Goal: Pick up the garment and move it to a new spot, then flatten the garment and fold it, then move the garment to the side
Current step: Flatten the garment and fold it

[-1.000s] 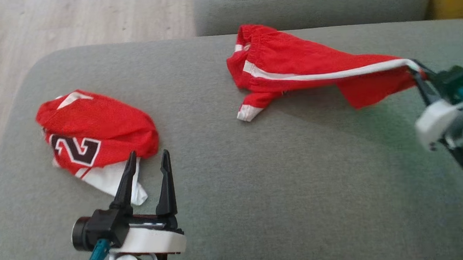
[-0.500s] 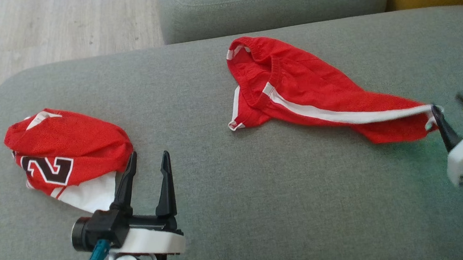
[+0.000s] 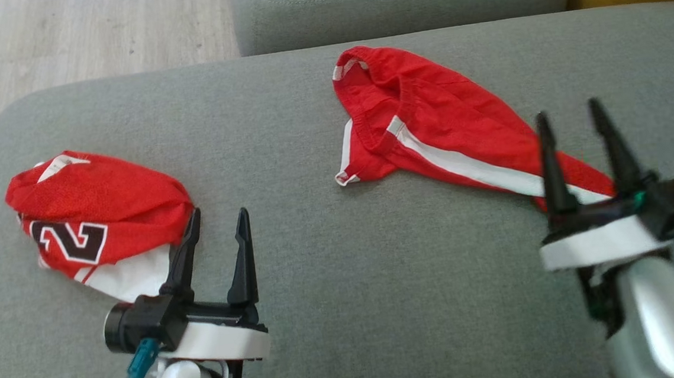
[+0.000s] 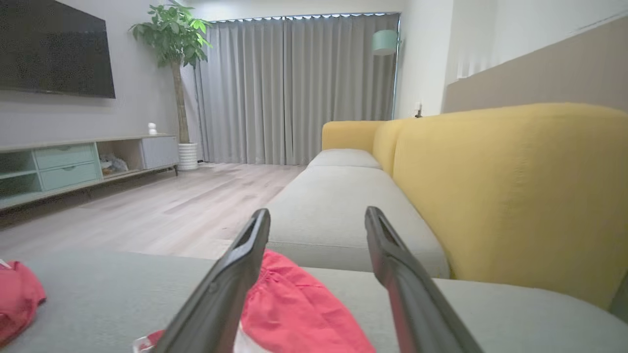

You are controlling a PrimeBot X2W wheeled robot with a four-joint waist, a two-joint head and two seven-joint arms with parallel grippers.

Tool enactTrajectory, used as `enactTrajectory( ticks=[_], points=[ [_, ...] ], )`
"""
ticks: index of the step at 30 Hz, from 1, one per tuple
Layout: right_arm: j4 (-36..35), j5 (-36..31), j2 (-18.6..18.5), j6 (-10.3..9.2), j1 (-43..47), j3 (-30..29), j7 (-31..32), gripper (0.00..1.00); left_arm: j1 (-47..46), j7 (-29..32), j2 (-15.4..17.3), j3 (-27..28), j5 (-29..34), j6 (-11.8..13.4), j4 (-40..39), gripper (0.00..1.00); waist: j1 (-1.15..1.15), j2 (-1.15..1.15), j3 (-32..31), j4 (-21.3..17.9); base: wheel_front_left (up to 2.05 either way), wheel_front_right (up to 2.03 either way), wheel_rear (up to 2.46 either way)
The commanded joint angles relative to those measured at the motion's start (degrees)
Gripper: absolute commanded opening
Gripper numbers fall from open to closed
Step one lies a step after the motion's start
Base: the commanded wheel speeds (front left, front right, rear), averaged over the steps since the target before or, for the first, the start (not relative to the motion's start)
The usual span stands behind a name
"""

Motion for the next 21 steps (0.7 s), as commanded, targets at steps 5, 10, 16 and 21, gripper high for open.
enactTrajectory(
  ticks=[5, 10, 16, 21],
  points=[
    [-2.2, -0.8, 3.6, 0.39, 2.7, 3.1, -1.1, 1.0, -2.5, -0.5, 0.0, 1.3, 0.4, 0.2, -2.2, 1.0, 0.0, 0.0, 0.6, 1.1, 0.0, 0.0, 0.0],
    [-2.5, -0.1, 3.9, 0.39, 3.5, 4.3, -1.1, 1.0, -2.7, -0.5, 0.0, 0.9, 0.4, 0.3, -2.3, 1.0, 0.0, 0.0, 1.6, 1.9, 0.0, 0.0, 0.0],
    [0.1, -2.5, 4.0, 0.39, 1.0, 3.3, -1.2, 1.0, -3.6, -0.5, 0.0, 0.5, 0.3, 0.2, -2.2, 1.0, 0.0, 0.0, 3.8, 3.9, 0.0, 0.0, 0.0],
    [8.5, -6.1, 4.0, 0.39, -3.4, 2.4, -1.1, 1.0, -4.4, -0.5, 0.0, -0.2, -0.2, 0.4, -1.9, 1.0, 0.0, 0.0, 5.3, 5.9, 0.0, 0.0, 0.0]
  ],
)
